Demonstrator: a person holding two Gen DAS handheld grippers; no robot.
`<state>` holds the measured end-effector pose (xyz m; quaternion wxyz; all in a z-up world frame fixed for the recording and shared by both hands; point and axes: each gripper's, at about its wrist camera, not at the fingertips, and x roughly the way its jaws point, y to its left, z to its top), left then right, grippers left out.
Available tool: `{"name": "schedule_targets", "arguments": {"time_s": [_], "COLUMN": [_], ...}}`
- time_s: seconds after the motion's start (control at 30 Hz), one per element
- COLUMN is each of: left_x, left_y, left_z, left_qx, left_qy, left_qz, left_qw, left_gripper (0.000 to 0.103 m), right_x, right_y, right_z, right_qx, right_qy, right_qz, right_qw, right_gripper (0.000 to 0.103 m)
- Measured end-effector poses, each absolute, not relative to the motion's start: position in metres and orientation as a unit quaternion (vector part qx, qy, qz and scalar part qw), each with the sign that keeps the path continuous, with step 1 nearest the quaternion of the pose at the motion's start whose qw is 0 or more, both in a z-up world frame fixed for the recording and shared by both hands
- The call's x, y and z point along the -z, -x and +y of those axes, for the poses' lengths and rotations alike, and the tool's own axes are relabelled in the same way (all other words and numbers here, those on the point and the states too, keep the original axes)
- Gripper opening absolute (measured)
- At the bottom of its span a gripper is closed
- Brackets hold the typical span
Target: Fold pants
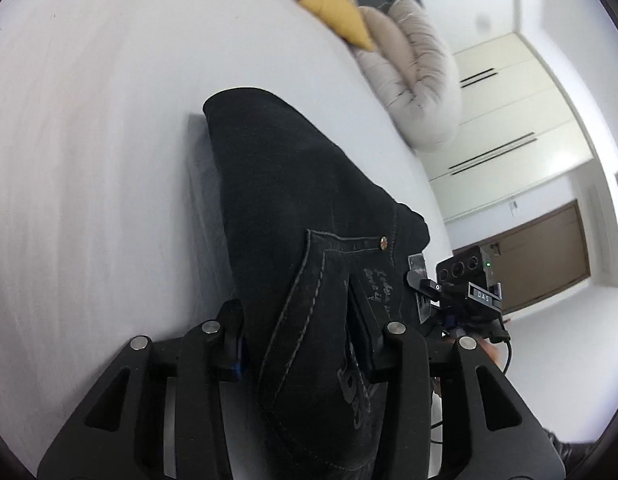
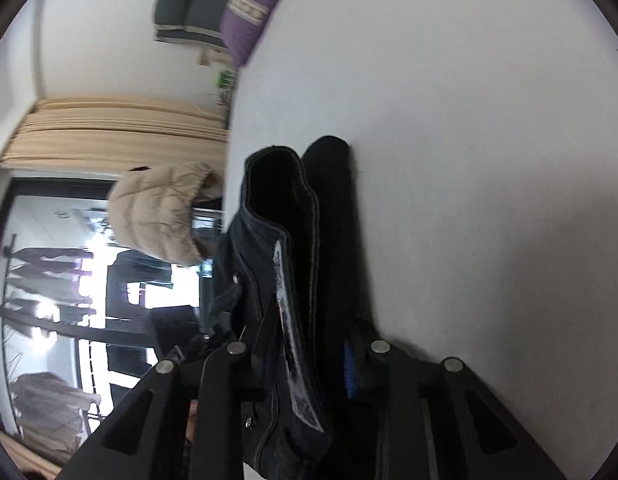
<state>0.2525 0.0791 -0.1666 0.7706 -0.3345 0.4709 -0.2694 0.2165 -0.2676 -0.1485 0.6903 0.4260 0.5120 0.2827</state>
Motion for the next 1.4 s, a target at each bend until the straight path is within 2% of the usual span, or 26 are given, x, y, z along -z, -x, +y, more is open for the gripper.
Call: {"name": "schedule_targets", "arguments": {"time_s": [0.03,0.07,0.1,0.13,0.2,0.23,0.3,0.33,0.43,0.53,0.67,0.8,1.0,1.07,1.2,1.4], "left_x": [0.165,0.164,0.162,0.154,0.139,0.124,0.087,0.064,-0.004,-0.064,-0.130,-0.168,-0.203,-0.208,-0.194,-0.130], "left_y": [-0.249,-0.247,-0.247,-0.238,-0.221,-0.205,-0.179,-0.159,-0.108,-0.053,0.022,0.065,0.124,0.139,0.153,0.136], "left_z": [0.079,0.080,0.084,0.087,0.095,0.096,0.107,0.105,0.083,0.061,0.042,0.019,0.020,0.018,0.016,0.011], "left_qx": [0.268,0.262,0.252,0.239,0.216,0.204,0.181,0.167,0.105,0.046,-0.021,-0.083,-0.079,-0.083,-0.095,-0.081], "left_qy": [0.332,0.331,0.330,0.324,0.303,0.285,0.253,0.224,0.125,0.060,-0.007,-0.028,0.002,0.009,0.011,0.031], "left_qz": [0.468,0.468,0.467,0.458,0.440,0.423,0.399,0.379,0.310,0.231,0.129,0.112,0.126,0.137,0.194,0.278], "left_qw": [0.774,0.777,0.781,0.792,0.817,0.835,0.862,0.882,0.937,0.970,0.991,0.990,0.989,0.987,0.976,0.957], "left_gripper": [0.039,0.041,0.047,0.052,0.070,0.075,0.093,0.095,0.096,0.103,0.103,0.103,0.103,0.103,0.103,0.103], "right_x": [0.148,0.146,0.142,0.138,0.121,0.113,0.096,0.087,0.039,-0.019,-0.107,-0.177,-0.246,-0.258,-0.258,-0.201], "right_y": [-0.213,-0.209,-0.203,-0.196,-0.178,-0.167,-0.143,-0.133,-0.092,-0.057,0.007,0.067,0.145,0.159,0.155,0.123], "right_z": [-0.269,-0.272,-0.276,-0.281,-0.289,-0.293,-0.300,-0.301,-0.301,-0.293,-0.274,-0.260,-0.247,-0.241,-0.220,-0.195], "right_qx": [-0.288,-0.283,-0.274,-0.267,-0.243,-0.226,-0.199,-0.192,-0.155,-0.123,-0.091,-0.072,-0.060,-0.047,-0.049,-0.031], "right_qy": [-0.427,-0.432,-0.437,-0.441,-0.433,-0.423,-0.404,-0.398,-0.352,-0.287,-0.202,-0.145,-0.124,-0.113,-0.079,-0.075], "right_qz": [0.510,0.505,0.499,0.491,0.471,0.466,0.456,0.448,0.399,0.339,0.208,0.091,-0.013,-0.018,0.046,0.184], "right_qw": [0.689,0.691,0.696,0.702,0.729,0.744,0.768,0.777,0.832,0.888,0.953,0.983,0.990,0.992,0.995,0.980], "right_gripper": [0.029,0.035,0.047,0.053,0.073,0.076,0.079,0.079,0.079,0.081,0.103,0.103,0.103,0.103,0.103,0.103]}}
